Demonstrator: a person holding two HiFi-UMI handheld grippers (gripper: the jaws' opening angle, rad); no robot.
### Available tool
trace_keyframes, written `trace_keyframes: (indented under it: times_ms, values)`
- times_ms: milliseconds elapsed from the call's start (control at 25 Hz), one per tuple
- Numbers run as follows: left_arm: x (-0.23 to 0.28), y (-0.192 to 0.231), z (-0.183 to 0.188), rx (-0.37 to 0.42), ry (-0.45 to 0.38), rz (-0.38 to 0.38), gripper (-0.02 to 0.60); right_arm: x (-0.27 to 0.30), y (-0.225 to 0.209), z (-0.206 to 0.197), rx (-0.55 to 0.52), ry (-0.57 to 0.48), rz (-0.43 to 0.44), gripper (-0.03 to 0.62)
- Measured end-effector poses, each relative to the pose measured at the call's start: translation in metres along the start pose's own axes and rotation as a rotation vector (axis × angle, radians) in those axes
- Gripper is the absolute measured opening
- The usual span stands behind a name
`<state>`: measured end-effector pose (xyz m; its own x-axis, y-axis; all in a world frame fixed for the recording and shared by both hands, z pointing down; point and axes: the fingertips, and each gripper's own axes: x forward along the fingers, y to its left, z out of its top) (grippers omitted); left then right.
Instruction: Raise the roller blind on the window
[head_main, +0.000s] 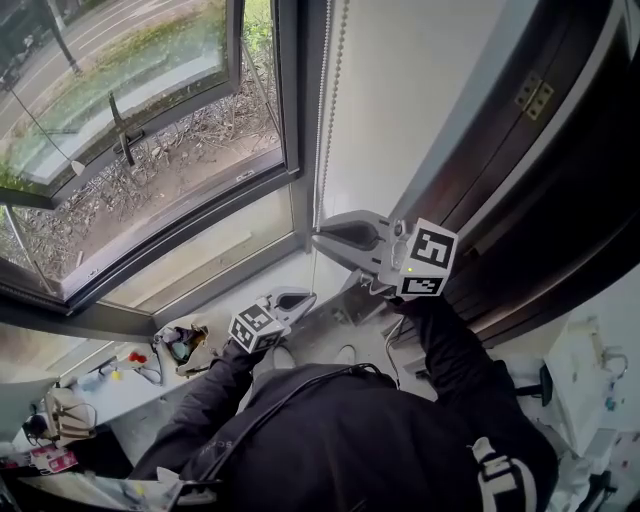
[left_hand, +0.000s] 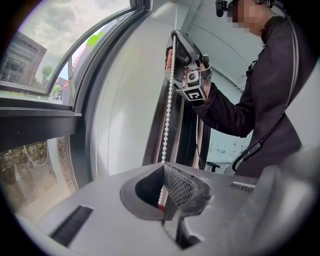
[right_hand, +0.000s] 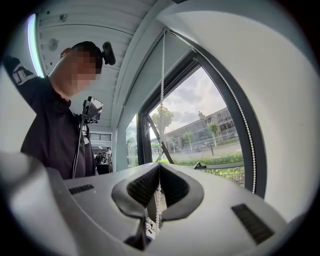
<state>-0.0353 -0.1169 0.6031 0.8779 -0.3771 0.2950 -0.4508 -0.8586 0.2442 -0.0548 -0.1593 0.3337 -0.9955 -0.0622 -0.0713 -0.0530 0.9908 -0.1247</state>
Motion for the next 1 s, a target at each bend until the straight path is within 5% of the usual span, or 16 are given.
trace_keyframes:
  times_ms: [200,480,800,1000]
  values:
    - [-0.007,0.000,0.000,-0.116,-0.063,-0.016,0.008,0.003,0.003,0.000,-0.052,0.052,-0.008,0.008]
    - [-0.024,0.012,-0.018,-0.124,-0.079,0.042,0.074,-0.005,-0.009,-0.014,-0.047,0.034,-0.060,0.008]
    - [-0.049,0.024,0.050,-0.052,-0.251,0.082,0.078,-0.001,-0.020,-0.116,0.042,0.177,-0.069,0.008]
    - [-0.047,0.019,0.077,0.002,-0.279,0.070,0.084,0.004,-0.020,-0.178,0.108,0.258,-0.062,0.007]
